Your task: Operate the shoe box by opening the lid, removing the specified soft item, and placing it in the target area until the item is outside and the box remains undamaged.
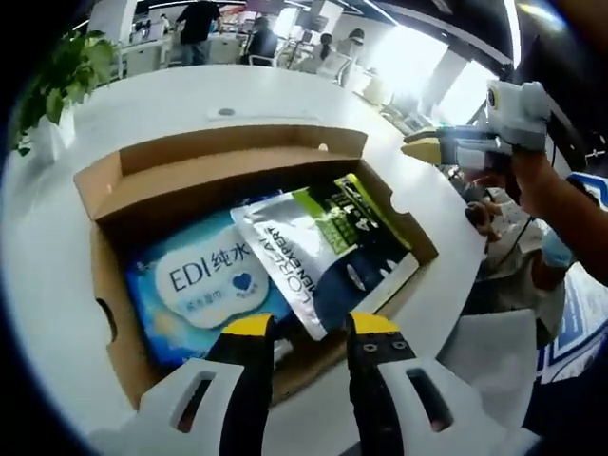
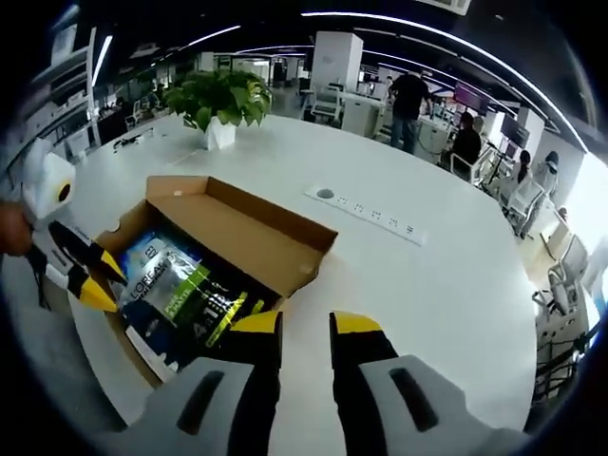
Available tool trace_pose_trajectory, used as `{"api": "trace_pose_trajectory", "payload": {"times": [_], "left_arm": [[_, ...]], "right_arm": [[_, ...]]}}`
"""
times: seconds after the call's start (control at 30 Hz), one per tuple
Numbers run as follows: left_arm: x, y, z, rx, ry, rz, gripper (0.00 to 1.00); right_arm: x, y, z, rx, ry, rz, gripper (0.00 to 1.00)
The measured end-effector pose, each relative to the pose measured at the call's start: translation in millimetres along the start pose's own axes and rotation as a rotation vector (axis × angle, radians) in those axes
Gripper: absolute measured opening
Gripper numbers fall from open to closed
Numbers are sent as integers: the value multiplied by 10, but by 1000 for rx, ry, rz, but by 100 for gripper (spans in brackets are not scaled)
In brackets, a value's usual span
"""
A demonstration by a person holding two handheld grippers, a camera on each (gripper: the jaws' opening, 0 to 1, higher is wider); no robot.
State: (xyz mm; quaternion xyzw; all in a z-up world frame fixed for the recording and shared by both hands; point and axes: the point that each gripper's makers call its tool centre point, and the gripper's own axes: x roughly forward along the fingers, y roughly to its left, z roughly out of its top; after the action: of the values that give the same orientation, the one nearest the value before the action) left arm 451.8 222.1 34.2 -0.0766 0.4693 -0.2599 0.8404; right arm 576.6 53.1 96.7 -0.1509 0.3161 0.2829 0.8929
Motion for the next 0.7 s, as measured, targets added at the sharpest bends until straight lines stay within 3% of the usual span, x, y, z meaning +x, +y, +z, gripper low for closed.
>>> {"api": "trace_pose_trajectory", "payload": {"times": [0.2,0.37,0.7], "left_arm": [[83,-51,55,-42,0,-21,23],[141,-22,17,-8,23,7,15],[165,24,-1,-15,37,35,0]], "right_arm": [[-10,-58,-18,0,-1,-5,17],[-8,-103,-19,0,0,-9,16],[32,-105,-24,-2,4,-4,15]]}}
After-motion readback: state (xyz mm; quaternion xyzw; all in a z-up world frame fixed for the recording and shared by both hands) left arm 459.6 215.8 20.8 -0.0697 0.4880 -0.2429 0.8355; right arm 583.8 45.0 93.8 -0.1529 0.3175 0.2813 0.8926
